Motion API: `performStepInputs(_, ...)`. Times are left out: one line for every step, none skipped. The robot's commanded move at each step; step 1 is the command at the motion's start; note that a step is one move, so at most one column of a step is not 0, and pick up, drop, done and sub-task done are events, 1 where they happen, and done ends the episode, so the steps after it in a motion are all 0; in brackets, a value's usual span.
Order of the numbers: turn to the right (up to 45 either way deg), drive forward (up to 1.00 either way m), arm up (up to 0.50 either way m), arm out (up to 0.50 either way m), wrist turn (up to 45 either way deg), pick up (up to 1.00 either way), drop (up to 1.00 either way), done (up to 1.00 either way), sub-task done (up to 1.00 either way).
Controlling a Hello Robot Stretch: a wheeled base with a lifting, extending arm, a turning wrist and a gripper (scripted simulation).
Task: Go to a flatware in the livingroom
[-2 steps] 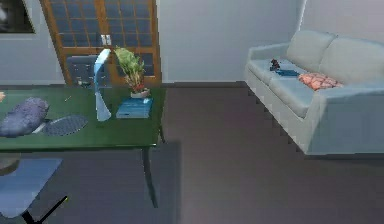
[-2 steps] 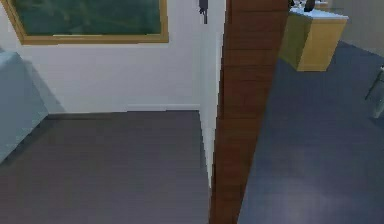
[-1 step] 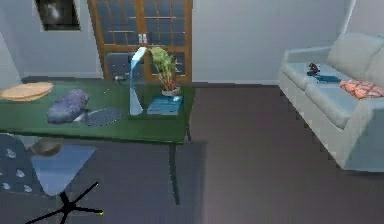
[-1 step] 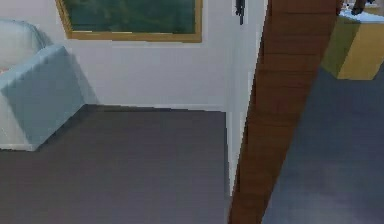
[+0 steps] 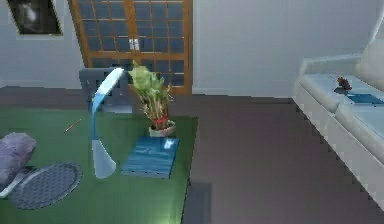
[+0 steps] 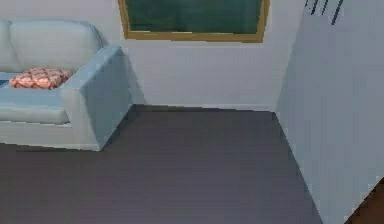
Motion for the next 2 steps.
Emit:
performStepInputs(-42.0, 0.0, 0.0, 0.0, 0.0, 0.0, 0.0, 0.0, 0.0)
performStepInputs(0.0, 0.0, 0.0, 0.0, 0.0, 0.0, 0.0, 1.0, 0.0)
